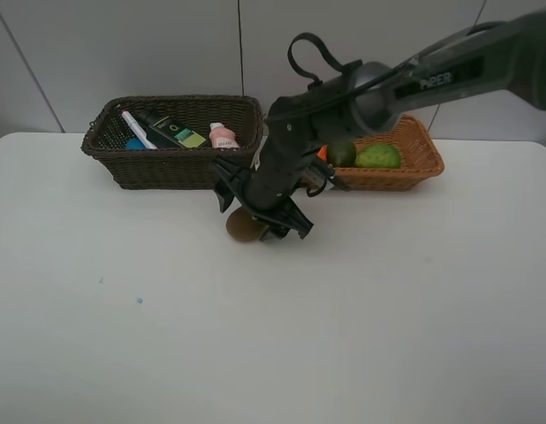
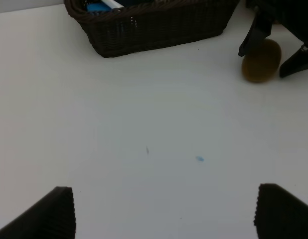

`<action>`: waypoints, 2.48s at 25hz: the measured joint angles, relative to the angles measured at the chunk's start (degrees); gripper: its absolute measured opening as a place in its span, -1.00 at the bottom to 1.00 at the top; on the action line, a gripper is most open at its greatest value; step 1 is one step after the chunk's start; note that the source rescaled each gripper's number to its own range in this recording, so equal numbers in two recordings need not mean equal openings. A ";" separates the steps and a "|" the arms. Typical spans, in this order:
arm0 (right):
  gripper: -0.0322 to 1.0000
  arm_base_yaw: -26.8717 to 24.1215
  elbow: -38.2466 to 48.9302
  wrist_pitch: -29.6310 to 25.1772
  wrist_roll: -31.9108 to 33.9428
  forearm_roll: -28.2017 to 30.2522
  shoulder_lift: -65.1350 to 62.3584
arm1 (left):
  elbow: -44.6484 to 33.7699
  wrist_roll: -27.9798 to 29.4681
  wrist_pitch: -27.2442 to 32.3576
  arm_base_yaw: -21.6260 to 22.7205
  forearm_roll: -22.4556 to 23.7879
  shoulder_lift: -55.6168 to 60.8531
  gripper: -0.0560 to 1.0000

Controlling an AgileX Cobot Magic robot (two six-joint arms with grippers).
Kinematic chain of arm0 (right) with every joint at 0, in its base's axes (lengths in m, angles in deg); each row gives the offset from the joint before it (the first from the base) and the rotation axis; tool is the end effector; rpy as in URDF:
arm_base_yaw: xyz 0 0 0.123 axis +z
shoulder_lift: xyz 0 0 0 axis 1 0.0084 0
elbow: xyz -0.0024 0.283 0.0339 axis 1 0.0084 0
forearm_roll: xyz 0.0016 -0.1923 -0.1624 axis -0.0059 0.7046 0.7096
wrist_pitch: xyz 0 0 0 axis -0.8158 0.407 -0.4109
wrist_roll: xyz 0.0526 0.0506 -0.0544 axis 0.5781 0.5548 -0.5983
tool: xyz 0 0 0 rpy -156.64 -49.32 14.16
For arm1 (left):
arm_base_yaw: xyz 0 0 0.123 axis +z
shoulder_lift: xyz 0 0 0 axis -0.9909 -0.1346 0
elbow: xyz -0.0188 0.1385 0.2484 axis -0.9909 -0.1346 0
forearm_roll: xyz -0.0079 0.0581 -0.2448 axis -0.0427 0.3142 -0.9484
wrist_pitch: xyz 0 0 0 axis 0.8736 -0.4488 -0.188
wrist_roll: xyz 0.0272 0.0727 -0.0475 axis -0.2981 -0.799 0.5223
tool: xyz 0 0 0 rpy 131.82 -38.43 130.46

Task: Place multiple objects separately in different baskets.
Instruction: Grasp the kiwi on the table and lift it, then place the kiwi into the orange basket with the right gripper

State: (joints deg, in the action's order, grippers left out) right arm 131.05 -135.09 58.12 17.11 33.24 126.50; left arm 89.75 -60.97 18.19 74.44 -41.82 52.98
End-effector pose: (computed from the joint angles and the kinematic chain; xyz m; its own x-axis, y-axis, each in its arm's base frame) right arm 0.3330 0.2974 0.1151 -0.8712 0.4743 -0.1266 0.3987 0.8341 0.3813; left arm -0.0075 -0.0065 0.2795 -0.4352 0.1015 -0.8946 0.2276 0.9738 -0.0002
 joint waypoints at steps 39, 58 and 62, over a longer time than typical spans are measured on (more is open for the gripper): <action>-0.03 4.11 0.01 -18.23 -32.53 5.83 -8.05 | 0.00 0.00 0.00 0.00 0.00 0.00 0.93; -0.03 -27.50 0.01 -9.77 -58.99 10.72 -15.84 | 0.00 0.00 0.00 0.00 0.00 0.00 0.93; -0.03 -31.62 0.01 -5.16 -60.86 9.55 -14.06 | 0.00 0.00 0.00 0.00 0.00 0.00 0.93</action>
State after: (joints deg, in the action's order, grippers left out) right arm 99.43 -135.08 52.96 -43.75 42.79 112.43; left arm 89.75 -60.97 18.19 74.44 -41.82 52.98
